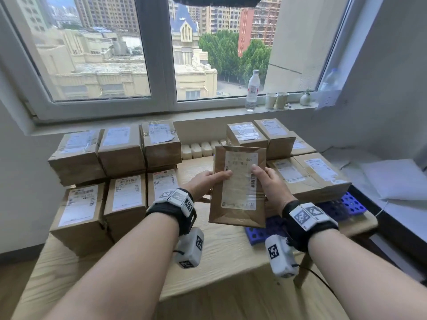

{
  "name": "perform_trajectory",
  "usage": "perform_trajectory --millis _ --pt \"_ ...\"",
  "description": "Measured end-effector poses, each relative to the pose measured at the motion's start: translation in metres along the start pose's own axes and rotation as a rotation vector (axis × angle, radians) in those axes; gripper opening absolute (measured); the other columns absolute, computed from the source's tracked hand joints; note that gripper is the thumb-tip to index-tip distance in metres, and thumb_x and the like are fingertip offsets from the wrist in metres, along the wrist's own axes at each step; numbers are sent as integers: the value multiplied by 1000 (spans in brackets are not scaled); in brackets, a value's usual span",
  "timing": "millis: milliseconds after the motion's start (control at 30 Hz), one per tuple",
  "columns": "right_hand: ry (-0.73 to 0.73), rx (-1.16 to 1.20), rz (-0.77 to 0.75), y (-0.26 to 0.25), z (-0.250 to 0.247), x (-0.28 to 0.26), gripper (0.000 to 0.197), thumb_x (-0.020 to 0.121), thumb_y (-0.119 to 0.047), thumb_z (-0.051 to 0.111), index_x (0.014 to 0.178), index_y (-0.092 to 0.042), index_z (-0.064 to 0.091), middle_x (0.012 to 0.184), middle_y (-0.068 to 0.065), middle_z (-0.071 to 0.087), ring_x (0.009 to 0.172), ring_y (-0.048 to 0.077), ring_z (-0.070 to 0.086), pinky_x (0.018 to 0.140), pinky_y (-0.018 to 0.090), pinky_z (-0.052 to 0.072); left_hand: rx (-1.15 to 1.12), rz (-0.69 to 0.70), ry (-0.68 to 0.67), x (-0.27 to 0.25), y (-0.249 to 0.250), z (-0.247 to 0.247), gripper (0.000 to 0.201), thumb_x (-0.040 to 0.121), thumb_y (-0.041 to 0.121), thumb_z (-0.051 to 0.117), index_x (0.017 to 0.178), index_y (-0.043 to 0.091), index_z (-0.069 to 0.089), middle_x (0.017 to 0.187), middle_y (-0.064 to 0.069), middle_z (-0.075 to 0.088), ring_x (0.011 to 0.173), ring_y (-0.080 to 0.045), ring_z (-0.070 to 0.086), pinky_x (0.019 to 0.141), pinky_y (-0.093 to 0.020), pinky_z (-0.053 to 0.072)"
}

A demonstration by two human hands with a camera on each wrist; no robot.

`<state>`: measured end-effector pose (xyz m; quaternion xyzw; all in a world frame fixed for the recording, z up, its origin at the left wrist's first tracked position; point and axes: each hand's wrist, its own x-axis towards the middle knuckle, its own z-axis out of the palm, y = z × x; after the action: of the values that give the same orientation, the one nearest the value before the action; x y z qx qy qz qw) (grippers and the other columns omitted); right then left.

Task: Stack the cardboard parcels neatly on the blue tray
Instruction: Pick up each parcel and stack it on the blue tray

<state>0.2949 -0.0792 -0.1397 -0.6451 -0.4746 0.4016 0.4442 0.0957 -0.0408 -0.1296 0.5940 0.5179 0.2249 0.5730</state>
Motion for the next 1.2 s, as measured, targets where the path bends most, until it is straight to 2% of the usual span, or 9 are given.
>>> perform_trajectory --millis 267,400,533,667,833,933,1033,1133,1200 --pt "53 15 15 18 -84 20 64 86 -63 57 128 -14 55 111 2 70 101 20 67 98 45 51 -10 -9 -35 45 40 78 50 90 54 57 120 15 61 114 -6 70 99 -20 67 79 -32 54" --pt "70 8 32 30 -131 38 91 72 -77 55 136 -13 50 117 2 68 104 19 66 99 44 50 -11 -11 -28 71 62 122 38 91 53 57 104 18 64 105 -3 70 93 -16 66 80 -34 55" --pt "66 34 32 37 -178 59 79 76 -73 57 129 -15 55 115 2 68 104 19 65 99 43 49 -7 -29 -11 101 82 162 53 88 57 59 120 15 62 116 -5 70 106 -22 67 94 -47 53" --pt "66 79 36 60 -226 94 99 52 -90 59 124 -22 60 113 -2 72 104 18 68 99 46 50 -63 -32 52 129 107 203 52 88 54 61 120 13 62 115 -6 70 101 -22 67 85 -41 56" --pt "-18 101 16 79 -274 119 75 67 -81 57 117 -25 64 109 0 74 102 20 70 96 50 52 -158 -30 129 158 129 244 39 90 52 60 107 17 66 99 0 71 85 -15 69 66 -32 55" --pt "-73 115 51 92 -294 135 75 69 -80 61 120 -26 64 115 1 72 109 22 67 103 52 46 -211 -38 174 173 144 258 46 89 53 60 113 15 65 99 0 72 86 -16 69 64 -32 54" --pt "-75 139 18 83 -305 142 54 80 -60 59 113 -19 69 111 5 74 108 24 68 104 52 46 -231 -47 190 194 157 262 52 86 56 62 116 14 65 105 -4 73 93 -20 69 71 -36 56" --pt "-113 124 61 75 -312 157 28 91 -52 54 107 -32 65 111 -5 70 107 16 64 93 48 49 -235 -30 223 221 168 260 57 83 59 65 115 12 67 108 -6 73 97 -22 70 72 -34 56" --pt "-92 132 80 72 -316 172 27 89 -52 54 106 -33 63 109 -6 69 105 12 62 88 44 51 -256 -13 219 239 176 259 56 82 59 66 114 12 67 109 -6 73 98 -21 70 67 -30 53"
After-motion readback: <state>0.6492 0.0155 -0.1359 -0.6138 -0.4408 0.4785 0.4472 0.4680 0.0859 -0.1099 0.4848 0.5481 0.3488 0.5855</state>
